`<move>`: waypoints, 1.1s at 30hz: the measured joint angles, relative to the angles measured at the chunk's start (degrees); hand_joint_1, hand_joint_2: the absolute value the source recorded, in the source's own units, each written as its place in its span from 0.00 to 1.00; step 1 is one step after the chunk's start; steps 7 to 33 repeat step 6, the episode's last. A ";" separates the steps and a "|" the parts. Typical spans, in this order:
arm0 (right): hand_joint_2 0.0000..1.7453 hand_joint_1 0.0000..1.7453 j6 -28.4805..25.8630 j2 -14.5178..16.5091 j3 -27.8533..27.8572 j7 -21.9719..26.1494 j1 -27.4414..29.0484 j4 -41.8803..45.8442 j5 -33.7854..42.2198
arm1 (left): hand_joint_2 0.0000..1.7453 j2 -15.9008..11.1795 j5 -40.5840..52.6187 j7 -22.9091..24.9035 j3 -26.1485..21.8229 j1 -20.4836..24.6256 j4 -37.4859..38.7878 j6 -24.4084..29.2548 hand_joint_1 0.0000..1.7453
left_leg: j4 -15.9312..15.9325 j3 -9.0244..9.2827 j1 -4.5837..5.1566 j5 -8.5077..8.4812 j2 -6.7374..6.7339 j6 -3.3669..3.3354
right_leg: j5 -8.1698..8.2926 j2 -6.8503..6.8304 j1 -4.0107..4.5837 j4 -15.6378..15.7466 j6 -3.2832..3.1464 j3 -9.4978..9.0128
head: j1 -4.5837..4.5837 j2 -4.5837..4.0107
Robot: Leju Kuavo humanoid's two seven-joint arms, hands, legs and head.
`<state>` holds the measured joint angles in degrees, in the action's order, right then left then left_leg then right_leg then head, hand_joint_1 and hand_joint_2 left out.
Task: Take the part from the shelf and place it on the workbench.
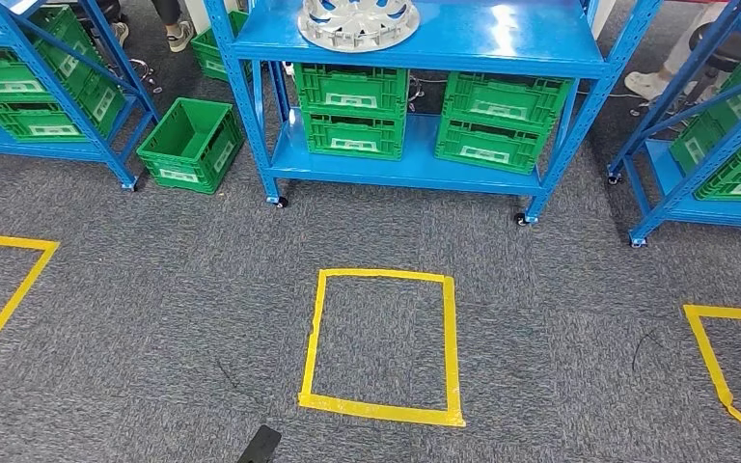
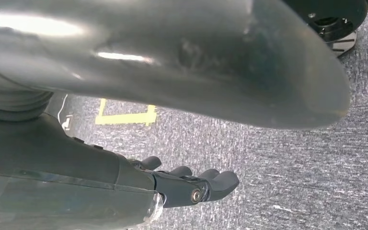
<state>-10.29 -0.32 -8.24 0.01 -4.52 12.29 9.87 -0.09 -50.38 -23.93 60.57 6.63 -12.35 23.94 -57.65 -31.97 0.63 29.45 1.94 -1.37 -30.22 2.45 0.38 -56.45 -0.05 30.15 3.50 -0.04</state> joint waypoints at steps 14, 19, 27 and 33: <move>0.00 0.00 0.01 0.05 -0.04 0.08 0.03 -0.05 0.26 | 0.00 -0.04 0.13 0.04 0.00 0.00 0.00 -0.03 0.00 | 0.00 0.02 0.01 0.01 0.02 -0.01 | 0.01 0.00 -0.01 0.07 0.02 -0.06 | 0.00 0.00; 0.00 0.00 0.01 0.05 -0.04 0.08 0.03 -0.05 0.26 | 0.00 -0.04 0.13 0.04 0.00 0.00 0.00 -0.03 0.00 | 0.00 0.02 0.01 0.01 0.02 -0.01 | 0.01 0.00 -0.01 0.07 0.02 -0.06 | 0.00 0.00; 0.00 0.00 0.01 0.05 -0.04 0.08 0.03 -0.05 0.26 | 0.00 -0.04 0.13 0.04 0.00 0.00 0.00 -0.03 0.00 | 0.00 0.02 0.01 0.01 0.02 -0.01 | 0.01 0.00 -0.01 0.07 0.02 -0.06 | 0.00 0.00; 0.00 0.00 0.01 0.05 -0.04 0.08 0.03 -0.05 0.26 | 0.00 -0.04 0.13 0.04 0.00 0.00 0.00 -0.03 0.00 | 0.00 0.02 0.01 0.01 0.02 -0.01 | 0.01 0.00 -0.01 0.07 0.02 -0.06 | 0.00 0.00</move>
